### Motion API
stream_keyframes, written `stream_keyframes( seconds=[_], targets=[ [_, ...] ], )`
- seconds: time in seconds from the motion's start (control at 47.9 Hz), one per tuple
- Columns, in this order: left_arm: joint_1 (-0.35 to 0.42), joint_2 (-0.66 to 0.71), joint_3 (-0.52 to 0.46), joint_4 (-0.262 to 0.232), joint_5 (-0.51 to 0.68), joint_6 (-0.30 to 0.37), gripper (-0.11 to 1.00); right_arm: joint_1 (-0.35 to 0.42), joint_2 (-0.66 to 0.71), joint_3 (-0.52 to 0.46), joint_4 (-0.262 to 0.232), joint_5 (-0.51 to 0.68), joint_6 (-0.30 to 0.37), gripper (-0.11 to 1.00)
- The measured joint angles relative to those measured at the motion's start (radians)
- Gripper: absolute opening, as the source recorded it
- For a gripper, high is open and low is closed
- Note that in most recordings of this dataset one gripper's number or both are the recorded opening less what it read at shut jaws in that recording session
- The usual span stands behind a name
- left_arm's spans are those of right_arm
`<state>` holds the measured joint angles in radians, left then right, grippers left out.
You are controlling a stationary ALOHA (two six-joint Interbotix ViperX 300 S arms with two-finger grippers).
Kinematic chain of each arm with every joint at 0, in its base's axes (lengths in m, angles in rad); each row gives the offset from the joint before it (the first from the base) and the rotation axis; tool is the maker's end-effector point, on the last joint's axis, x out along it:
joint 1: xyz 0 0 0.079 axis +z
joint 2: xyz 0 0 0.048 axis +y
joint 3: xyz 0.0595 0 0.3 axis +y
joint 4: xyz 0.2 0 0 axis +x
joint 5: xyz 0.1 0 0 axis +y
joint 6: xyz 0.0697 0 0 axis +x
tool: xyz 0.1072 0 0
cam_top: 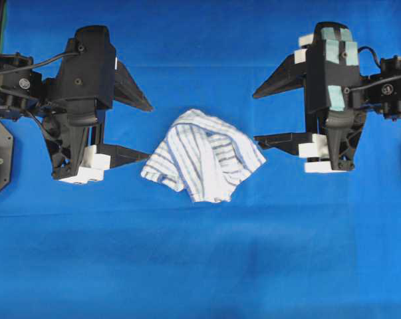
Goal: Lift the towel with both arms.
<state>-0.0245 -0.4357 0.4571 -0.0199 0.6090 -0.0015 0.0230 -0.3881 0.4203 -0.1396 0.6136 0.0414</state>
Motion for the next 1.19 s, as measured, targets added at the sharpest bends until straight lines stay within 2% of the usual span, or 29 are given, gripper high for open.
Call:
stream_keyframes(
  seconds=[0.209, 0.418, 0.899, 1.191],
  targets=[
    [-0.028, 0.025, 0.018, 0.0, -0.002, -0.012, 0.86, 0.0, 0.015, 0.017, 0.0, -0.002, 0.002, 0.7],
    [-0.052, 0.098, 0.074, -0.002, -0.031, -0.015, 0.86, 0.005, 0.089, 0.078, 0.003, -0.051, 0.003, 0.7],
    [-0.06, 0.319, 0.287, -0.008, -0.405, -0.017, 0.86, 0.044, 0.337, 0.184, 0.031, -0.252, 0.003, 0.7],
    [-0.06, 0.509, 0.308, -0.012, -0.538, -0.018, 0.86, 0.077, 0.491, 0.184, 0.061, -0.356, 0.003, 0.7]
  ],
)
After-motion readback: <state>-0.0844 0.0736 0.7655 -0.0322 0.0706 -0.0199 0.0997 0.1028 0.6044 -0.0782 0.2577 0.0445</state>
